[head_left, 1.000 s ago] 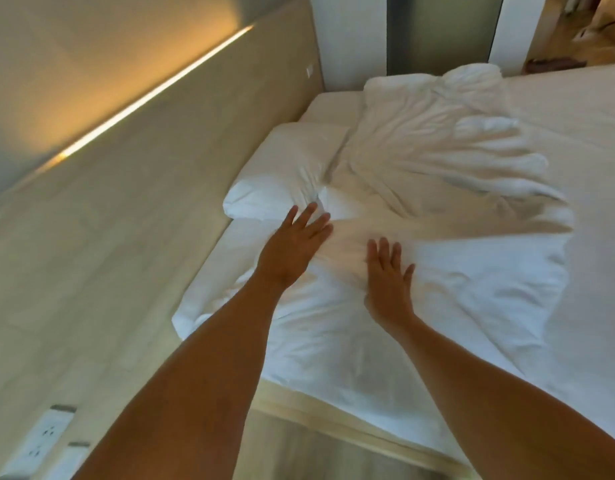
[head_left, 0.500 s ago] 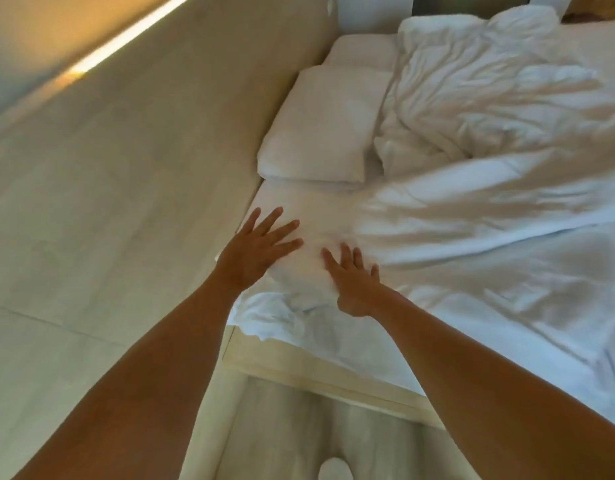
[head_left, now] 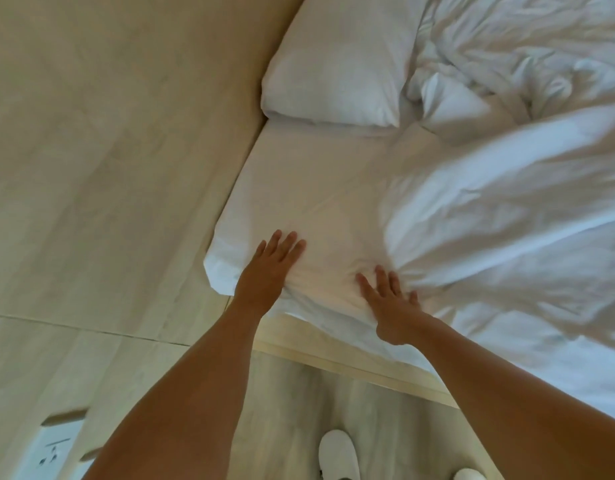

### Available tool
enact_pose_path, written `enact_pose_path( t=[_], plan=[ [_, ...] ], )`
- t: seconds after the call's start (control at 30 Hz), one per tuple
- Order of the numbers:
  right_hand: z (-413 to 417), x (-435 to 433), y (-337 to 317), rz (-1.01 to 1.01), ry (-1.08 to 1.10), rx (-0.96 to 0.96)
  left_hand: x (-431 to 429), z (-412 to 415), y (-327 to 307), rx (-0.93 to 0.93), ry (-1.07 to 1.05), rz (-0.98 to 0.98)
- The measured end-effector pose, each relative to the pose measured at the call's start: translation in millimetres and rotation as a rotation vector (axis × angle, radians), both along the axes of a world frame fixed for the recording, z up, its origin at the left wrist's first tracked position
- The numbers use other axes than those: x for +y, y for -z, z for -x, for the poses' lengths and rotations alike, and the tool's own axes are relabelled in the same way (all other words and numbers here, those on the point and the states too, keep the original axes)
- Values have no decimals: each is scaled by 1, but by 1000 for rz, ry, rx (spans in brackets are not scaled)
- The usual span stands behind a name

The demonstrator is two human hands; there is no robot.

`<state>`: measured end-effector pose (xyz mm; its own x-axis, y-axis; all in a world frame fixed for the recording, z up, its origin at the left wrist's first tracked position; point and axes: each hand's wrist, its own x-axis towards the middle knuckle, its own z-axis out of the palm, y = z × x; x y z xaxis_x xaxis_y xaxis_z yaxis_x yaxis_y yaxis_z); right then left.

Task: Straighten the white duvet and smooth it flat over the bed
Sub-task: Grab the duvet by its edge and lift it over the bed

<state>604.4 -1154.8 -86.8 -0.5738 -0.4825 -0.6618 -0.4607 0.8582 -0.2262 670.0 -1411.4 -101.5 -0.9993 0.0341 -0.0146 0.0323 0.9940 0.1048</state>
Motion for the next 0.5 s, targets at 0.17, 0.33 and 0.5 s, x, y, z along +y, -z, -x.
enact_pose_path(
  t=[0.17, 0.33, 0.5],
  plan=[
    [0, -16, -8, 12, 15, 8, -28, 6, -18, 135, 102, 180],
    [-15, -11, -18, -55, -40, -120, -10, -26, -1, -174, -31, 169],
    [38, 7, -63, 20, -29, -76, -25, 8, -44, -620, -1, 244]
  ],
)
